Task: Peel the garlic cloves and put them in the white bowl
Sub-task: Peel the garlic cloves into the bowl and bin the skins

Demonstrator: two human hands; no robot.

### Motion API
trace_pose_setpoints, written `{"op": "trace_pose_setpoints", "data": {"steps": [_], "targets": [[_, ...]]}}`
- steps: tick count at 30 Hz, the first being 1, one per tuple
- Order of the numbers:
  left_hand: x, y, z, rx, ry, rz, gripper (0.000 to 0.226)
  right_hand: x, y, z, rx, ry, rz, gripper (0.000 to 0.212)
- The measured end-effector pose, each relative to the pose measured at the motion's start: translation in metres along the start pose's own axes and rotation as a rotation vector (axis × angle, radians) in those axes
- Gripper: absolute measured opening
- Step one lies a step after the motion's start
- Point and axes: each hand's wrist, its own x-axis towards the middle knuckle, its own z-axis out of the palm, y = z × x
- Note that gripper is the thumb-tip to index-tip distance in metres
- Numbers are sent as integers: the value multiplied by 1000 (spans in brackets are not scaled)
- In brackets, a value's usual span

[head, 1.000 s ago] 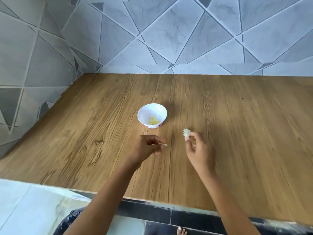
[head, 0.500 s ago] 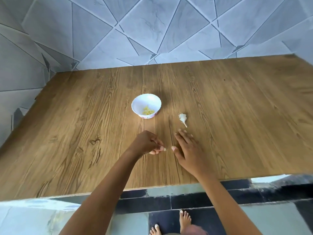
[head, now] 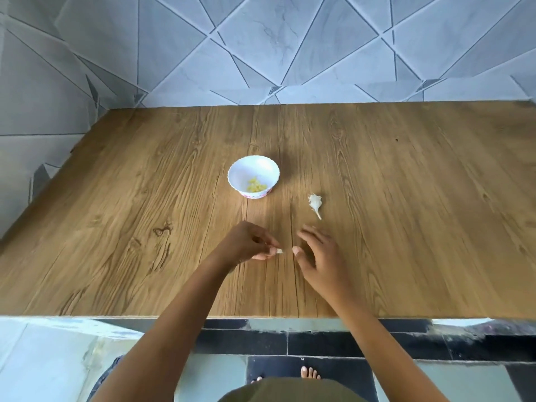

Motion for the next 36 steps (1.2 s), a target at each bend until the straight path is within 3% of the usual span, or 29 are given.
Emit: {"op": "trace_pose_setpoints", "data": {"steps": [4, 8, 13, 15, 21, 24, 26, 31, 36], "targets": [[-8, -2, 2, -319, 7, -10, 11, 6, -7, -8, 366, -63, 68, 28], [-11, 4, 3, -278, 42, 56, 13, 17, -24, -17, 803, -281, 414, 16], [-16, 6, 7, -221, 93, 112, 13, 26, -29, -23, 913, -338, 507, 8], [-18, 6, 8, -233, 103, 84, 11, 27, -27, -21, 783, -300, 379, 9], [-19, 7, 6, -337, 67, -44, 5, 23, -15, -3, 359, 58, -335, 21], [-20, 5, 9, -470, 39, -132, 7, 23, -9, 4, 270, 134, -438, 20], [-21, 3, 12, -517, 59, -143, 9, 19, -10, 6, 351, 81, -312, 21], [-20, 0, 18, -334, 140, 61, 7, 24, -29, -14, 804, -423, 478, 17], [-17, -8, 16, -64, 187, 284, 3, 38, -31, -25, 939, -579, 726, 18]]}}
